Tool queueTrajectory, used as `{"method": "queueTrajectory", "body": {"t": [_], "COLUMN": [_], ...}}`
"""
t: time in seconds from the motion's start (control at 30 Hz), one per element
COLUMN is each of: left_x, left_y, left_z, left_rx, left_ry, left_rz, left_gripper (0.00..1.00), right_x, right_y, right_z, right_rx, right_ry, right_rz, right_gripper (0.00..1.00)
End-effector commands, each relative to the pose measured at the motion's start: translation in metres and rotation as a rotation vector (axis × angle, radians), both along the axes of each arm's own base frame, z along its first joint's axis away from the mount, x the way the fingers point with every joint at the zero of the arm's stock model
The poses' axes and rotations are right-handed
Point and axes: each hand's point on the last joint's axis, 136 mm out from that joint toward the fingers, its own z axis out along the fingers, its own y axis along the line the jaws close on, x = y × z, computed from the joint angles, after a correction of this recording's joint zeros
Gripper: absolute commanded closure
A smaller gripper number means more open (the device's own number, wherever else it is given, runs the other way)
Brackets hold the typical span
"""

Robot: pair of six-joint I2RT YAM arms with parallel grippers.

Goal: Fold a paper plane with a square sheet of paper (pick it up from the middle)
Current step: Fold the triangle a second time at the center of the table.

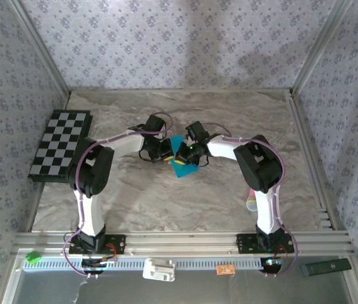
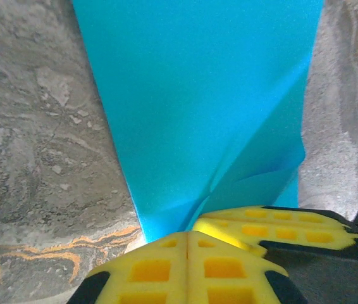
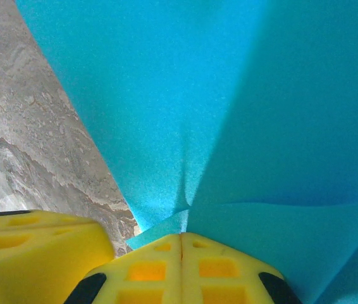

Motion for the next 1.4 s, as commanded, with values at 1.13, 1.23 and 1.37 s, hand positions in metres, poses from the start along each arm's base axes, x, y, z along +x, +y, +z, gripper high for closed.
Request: {"method": "queueTrajectory", "body": {"t": [1.13, 1.23, 1.37], "left_x": [-0.011, -0.011, -0.012], "left_y": [-0.002, 0.001, 0.005], "left_z": [-0.026, -0.027, -0.031], "left_rx": [0.026, 0.040, 0.064], "left_ry": [0.083, 0.083, 0.088], "left_rz": [-0.009, -0.010, -0.012], "left_gripper": [1.00, 1.00, 1.00], "right_x": [-0.014, -0.014, -0.012], "right_y": [-0.016, -0.015, -0.014], "right_z": [-0.033, -0.033, -0.031], "right_rx": [-0.084, -0.081, -0.075], "right_ry": [0.094, 0.095, 0.091], "right_rz": [-0.026, -0.024, -0.023], "right_gripper": [1.00, 1.00, 1.00]}}
